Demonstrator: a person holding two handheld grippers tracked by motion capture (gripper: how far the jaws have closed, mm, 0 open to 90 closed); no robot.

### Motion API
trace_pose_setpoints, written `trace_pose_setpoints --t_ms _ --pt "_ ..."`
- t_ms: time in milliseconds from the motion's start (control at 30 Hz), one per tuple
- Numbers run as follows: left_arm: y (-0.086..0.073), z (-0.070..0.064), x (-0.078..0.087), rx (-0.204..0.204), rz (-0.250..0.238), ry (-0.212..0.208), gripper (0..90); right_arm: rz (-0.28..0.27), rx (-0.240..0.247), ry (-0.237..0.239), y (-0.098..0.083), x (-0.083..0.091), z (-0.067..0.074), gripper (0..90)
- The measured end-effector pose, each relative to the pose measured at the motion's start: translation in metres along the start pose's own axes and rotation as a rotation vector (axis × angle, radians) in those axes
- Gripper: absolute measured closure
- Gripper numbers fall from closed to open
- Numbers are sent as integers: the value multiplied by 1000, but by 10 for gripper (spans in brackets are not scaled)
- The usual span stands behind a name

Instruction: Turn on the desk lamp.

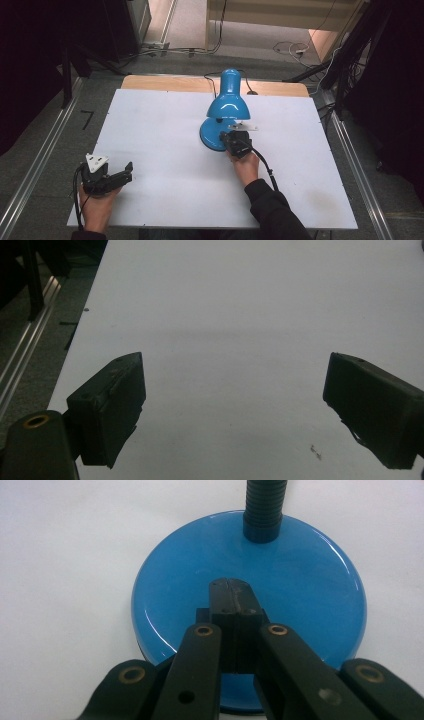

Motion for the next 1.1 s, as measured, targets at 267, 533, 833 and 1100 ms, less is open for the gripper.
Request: trace_pose_setpoints --t_ms 267,533,833,1100 --pt "0 0 0 0 1 0 106 -8 -6 -1 -1 1 1 881" --pt "0 0 1 -2 2 1 106 -19 0 -10 -3 2 1 882" --pt "0 -1 0 -3 7 0 107 -33 -4 -17 -4 2 2 882" --pt "-1 -1 -1 -3 12 1 107 -39 7 -25 -8 4 2 883"
Point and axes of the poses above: each handheld gripper's, and its own axes: x roughly backward along the jaws, y roughly out of its top, z roughly to its left, the point moved 5 cm from there along -x, roughly forward along the jaws, and after that the axes turned 5 degrees about -z, right-handed, at the moved point
